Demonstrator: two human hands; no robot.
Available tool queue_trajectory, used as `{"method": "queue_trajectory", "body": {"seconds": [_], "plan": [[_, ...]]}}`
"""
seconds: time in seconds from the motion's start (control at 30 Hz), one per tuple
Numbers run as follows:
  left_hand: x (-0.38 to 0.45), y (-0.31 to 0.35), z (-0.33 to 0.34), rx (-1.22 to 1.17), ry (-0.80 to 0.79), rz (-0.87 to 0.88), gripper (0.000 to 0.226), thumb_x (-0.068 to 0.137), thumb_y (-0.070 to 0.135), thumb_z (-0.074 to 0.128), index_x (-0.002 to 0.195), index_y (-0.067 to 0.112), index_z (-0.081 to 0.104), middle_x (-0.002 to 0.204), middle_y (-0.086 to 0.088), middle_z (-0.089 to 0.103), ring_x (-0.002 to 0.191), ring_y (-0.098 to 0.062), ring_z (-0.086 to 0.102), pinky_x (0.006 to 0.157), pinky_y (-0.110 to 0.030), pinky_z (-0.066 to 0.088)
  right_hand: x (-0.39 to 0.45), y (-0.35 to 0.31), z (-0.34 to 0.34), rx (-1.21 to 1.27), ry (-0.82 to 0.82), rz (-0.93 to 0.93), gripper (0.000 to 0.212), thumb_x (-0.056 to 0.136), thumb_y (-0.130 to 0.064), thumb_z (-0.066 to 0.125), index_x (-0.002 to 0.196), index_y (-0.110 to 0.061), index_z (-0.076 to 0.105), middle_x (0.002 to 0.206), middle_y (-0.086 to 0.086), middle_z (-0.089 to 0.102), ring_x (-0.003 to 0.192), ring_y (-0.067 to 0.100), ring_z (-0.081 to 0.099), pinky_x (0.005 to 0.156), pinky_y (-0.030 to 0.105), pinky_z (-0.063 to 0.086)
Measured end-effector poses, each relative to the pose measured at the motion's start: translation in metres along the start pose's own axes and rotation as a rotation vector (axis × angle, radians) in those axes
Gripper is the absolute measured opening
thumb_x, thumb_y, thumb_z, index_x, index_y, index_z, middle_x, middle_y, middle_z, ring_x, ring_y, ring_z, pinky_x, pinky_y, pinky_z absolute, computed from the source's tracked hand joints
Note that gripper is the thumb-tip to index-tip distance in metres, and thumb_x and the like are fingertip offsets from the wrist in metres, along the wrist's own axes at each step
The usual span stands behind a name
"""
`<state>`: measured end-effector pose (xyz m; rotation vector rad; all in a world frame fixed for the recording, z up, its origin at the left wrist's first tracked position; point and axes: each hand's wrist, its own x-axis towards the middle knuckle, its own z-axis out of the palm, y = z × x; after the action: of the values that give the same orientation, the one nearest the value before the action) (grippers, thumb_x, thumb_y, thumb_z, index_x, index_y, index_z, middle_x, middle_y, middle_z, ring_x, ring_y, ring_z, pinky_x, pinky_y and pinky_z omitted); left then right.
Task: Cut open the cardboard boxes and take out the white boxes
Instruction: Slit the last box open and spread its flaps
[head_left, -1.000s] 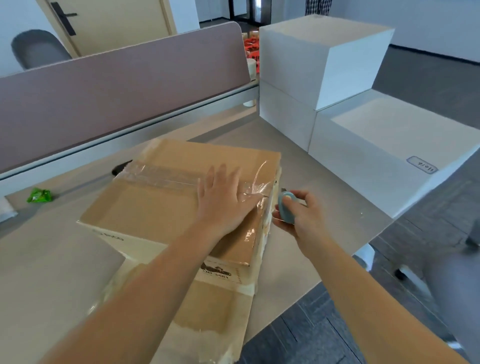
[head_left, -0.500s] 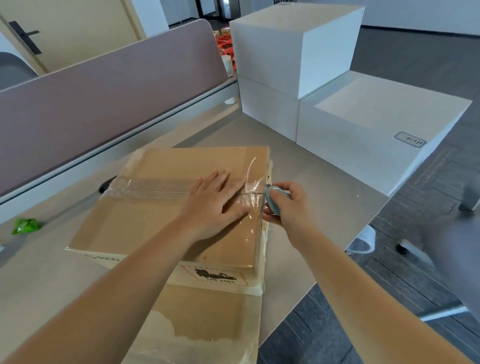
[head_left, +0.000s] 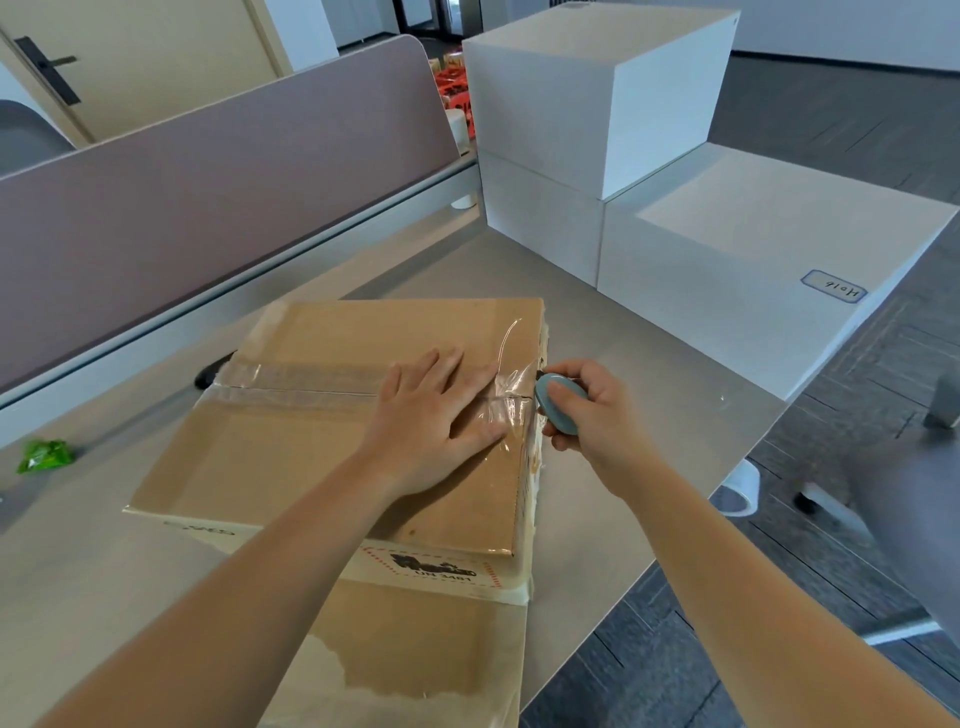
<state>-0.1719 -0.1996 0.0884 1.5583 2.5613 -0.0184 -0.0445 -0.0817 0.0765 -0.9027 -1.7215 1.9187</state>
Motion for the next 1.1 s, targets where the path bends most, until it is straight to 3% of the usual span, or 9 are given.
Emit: {"method": "queue_trajectory", "body": {"seconds": [0.33,0.43,0.77,1.0,1.1], "plan": [[0.0,0.003,-0.002,-0.032,-0.023,-0.017,0.09,0.063,0.078,0.002,0.145,0.042,0.008,0.158,0.004,-0.002,0.144,-0.018,-0.007,0.115,-0.04,-0.004,-0.004,-0.003,-0.004,-0.105,-0.083,-0.038,0.024,0.094,-0.007,0.044,0.082,-0.027,0.051,0.073,0.002,0.049,0.053,0.012,0.046,0.052,0.022,0.042],[-0.001,0.004,-0.002,-0.038,-0.038,-0.028,0.08,0.071,0.073,0.011,0.145,0.042,0.008,0.158,0.003,-0.003,0.144,-0.017,-0.008,0.115,-0.04,-0.004,-0.007,-0.003,-0.003,-0.062,-0.078,-0.022,0.023,0.093,-0.006,0.045,0.082,-0.025,0.052,0.074,0.002,0.049,0.056,0.012,0.045,0.054,0.024,0.042],[-0.001,0.004,-0.003,-0.036,-0.04,-0.035,0.078,0.072,0.068,0.012,0.146,0.041,0.007,0.158,0.003,-0.005,0.144,-0.018,-0.008,0.115,-0.042,-0.004,-0.024,0.002,0.001,-0.012,-0.108,0.027,0.019,0.094,-0.009,0.046,0.083,-0.024,0.052,0.076,0.002,0.05,0.057,0.012,0.044,0.047,0.016,0.042],[-0.001,0.005,-0.003,-0.037,-0.037,-0.04,0.081,0.071,0.073,0.01,0.145,0.042,0.009,0.158,0.003,-0.003,0.144,-0.018,-0.006,0.115,-0.042,-0.004,-0.025,-0.006,0.001,-0.244,-0.066,-0.061,0.012,0.092,-0.007,0.047,0.088,-0.017,0.053,0.072,-0.002,0.048,0.052,0.009,0.046,0.045,0.014,0.041],[-0.001,0.003,-0.002,-0.033,-0.033,-0.037,0.091,0.062,0.079,0.001,0.145,0.043,0.008,0.158,0.003,-0.003,0.145,-0.018,-0.006,0.115,-0.041,-0.004,-0.025,-0.01,0.001,-0.272,-0.063,-0.043,0.01,0.091,-0.006,0.047,0.09,-0.014,0.054,0.073,-0.003,0.048,0.056,0.01,0.047,0.052,0.021,0.044]]}}
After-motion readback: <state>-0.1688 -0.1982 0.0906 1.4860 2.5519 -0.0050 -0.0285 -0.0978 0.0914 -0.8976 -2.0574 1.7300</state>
